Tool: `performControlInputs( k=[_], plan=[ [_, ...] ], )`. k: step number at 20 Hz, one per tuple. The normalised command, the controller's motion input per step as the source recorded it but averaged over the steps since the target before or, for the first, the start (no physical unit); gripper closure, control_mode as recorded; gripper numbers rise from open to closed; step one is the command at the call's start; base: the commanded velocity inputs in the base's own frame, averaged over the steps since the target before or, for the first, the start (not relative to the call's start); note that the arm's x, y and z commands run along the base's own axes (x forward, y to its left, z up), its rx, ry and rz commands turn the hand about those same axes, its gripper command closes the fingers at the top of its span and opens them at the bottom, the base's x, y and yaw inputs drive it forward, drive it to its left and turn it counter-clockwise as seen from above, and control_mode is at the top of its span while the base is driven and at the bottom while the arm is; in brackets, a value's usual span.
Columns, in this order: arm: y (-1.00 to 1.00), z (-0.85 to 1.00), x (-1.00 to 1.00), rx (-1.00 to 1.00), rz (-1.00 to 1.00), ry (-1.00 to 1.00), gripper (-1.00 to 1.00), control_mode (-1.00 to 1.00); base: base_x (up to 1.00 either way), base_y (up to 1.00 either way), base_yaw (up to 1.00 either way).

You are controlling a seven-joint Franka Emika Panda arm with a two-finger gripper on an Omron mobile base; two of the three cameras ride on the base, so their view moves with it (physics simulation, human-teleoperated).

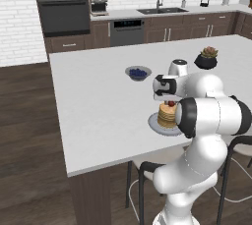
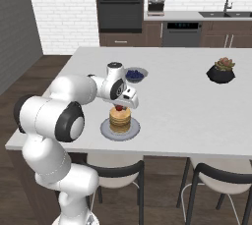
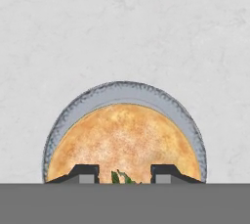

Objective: Take the strawberry from the fridge and place it on top of the pancake, located on the dining counter.

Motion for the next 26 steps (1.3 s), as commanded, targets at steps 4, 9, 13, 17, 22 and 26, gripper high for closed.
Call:
performControlInputs(
  k=[4, 9, 13, 17, 22, 26],
  plan=[
    [0.0, -0.02, 0.0, 0.0, 0.0, 0.0, 1.0, -1.0, 0.0, 0.0, 0.0],
    [0.0, 0.0, 0.0, 0.0, 0.0, 0.0, -1.0, -1.0, 0.0, 0.0, 0.0],
    [0.0, 0.0, 0.0, 0.0, 0.0, 0.0, -1.0, -1.0, 0.0, 0.0, 0.0],
    [0.0, 0.0, 0.0, 0.0, 0.0, 0.0, -1.0, -1.0, 0.0, 0.0, 0.0],
    [0.0, 0.0, 0.0, 0.0, 0.0, 0.0, -1.0, -1.0, 0.0, 0.0, 0.0],
    [0.0, 0.0, 0.0, 0.0, 0.0, 0.0, -1.0, -1.0, 0.0, 0.0, 0.0]
  ],
)
